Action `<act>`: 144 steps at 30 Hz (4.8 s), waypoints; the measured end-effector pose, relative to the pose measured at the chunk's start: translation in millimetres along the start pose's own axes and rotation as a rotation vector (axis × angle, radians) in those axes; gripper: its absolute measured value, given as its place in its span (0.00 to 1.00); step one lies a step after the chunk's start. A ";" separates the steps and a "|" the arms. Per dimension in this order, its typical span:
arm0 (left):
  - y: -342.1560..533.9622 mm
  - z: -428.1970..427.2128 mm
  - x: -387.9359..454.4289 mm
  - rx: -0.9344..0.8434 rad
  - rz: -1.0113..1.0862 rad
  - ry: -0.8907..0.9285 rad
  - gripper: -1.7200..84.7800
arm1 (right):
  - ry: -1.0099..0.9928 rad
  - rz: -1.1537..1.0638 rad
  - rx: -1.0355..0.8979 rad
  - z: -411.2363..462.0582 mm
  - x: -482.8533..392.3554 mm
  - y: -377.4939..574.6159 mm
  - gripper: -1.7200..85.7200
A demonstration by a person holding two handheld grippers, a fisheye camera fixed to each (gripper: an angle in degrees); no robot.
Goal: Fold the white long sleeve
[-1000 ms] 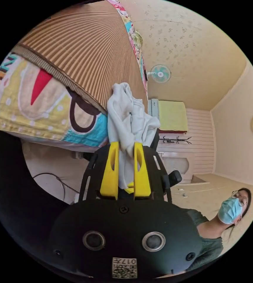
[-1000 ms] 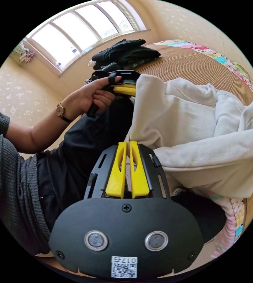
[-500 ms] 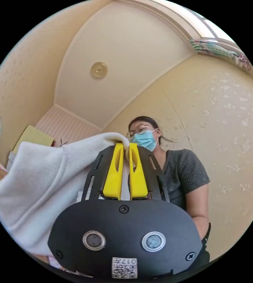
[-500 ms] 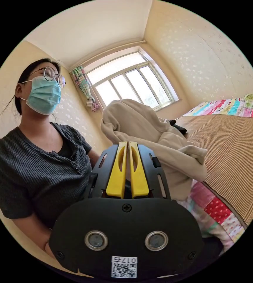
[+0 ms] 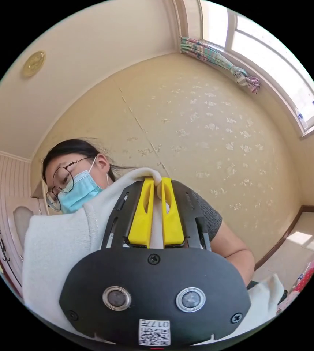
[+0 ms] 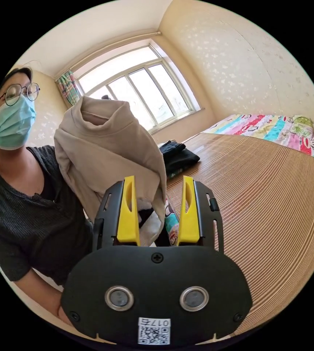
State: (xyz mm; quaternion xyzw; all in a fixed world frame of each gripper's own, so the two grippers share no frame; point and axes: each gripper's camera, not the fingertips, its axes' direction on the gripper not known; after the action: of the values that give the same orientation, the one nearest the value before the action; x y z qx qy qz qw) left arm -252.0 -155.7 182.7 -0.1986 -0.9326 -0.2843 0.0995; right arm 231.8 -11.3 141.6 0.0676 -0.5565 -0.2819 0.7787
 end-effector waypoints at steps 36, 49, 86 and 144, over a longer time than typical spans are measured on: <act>-226.0 -41.0 -240.6 -0.036 -0.494 -1.103 0.06 | -0.041 0.068 0.152 -262.1 -56.4 -290.2 0.07; -175.8 -166.8 -157.7 -0.002 -1.173 -1.484 0.06 | 0.625 0.274 0.126 -219.8 -168.5 -355.2 0.08; 246.7 -318.0 -166.0 -0.250 -2.300 -2.296 0.15 | 0.628 1.200 -0.568 -18.9 361.0 -107.4 0.16; 227.0 -73.5 305.1 2.242 -0.842 -2.142 0.18 | 0.381 0.856 -1.292 50.3 296.2 42.2 0.03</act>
State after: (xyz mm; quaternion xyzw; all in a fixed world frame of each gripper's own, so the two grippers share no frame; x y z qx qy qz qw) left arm -424.7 70.6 445.3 -0.1315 0.2832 -0.7669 0.5607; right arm 267.4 -118.0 423.4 -0.5695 -0.1180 -0.2088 0.7862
